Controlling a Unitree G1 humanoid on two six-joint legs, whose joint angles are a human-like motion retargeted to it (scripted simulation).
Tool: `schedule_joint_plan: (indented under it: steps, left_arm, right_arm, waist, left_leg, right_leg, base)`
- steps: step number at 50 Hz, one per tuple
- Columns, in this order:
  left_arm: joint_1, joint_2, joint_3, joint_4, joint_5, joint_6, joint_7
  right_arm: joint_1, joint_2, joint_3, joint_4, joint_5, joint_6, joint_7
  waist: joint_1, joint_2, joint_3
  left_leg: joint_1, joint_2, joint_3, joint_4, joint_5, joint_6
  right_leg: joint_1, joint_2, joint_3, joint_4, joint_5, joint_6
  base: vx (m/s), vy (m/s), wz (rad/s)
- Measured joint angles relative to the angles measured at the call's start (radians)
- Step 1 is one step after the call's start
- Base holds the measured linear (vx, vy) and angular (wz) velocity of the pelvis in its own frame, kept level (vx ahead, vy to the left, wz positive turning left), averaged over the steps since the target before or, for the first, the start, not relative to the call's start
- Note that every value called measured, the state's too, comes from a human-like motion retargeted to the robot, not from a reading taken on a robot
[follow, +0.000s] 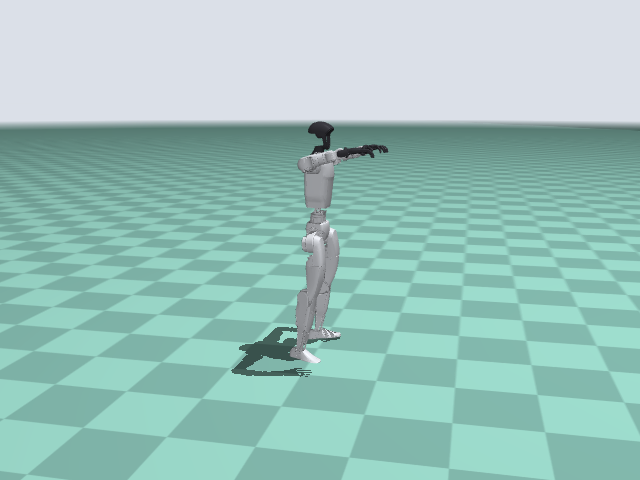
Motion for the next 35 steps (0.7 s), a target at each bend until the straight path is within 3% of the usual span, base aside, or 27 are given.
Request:
schedule_joint_plan:
  steps: [19,35]
  left_arm:
    - [0.12,0.011,0.149,-0.012,0.0,0.008,-0.01]
    - [0.1,0.002,0.135,-0.011,-0.002,0.011,-0.016]
  right_arm:
    - [0.523,0.089,-0.518,-0.074,0.004,0.003,0.021]
    - [0.671,0.111,-0.673,-0.103,0.016,0.004,0.024]
  waist:
    - [0.033,-0.024,0.019]
    - [0.042,-0.018,0.034]
  left_leg:
    - [-0.004,0.001,-0.002,0.001,0.0,-0.001]
    - [0.005,-0.003,0.003,0.002,-0.003,0.006]
  right_leg:
    - [-0.003,0.001,0.0,0.002,-0.002,0.0]
    - [0.003,-0.004,0.005,0.002,-0.005,0.0]
  base:
    - [0.0,0.0,0.0]
    - [0.0,0.0,0.0]
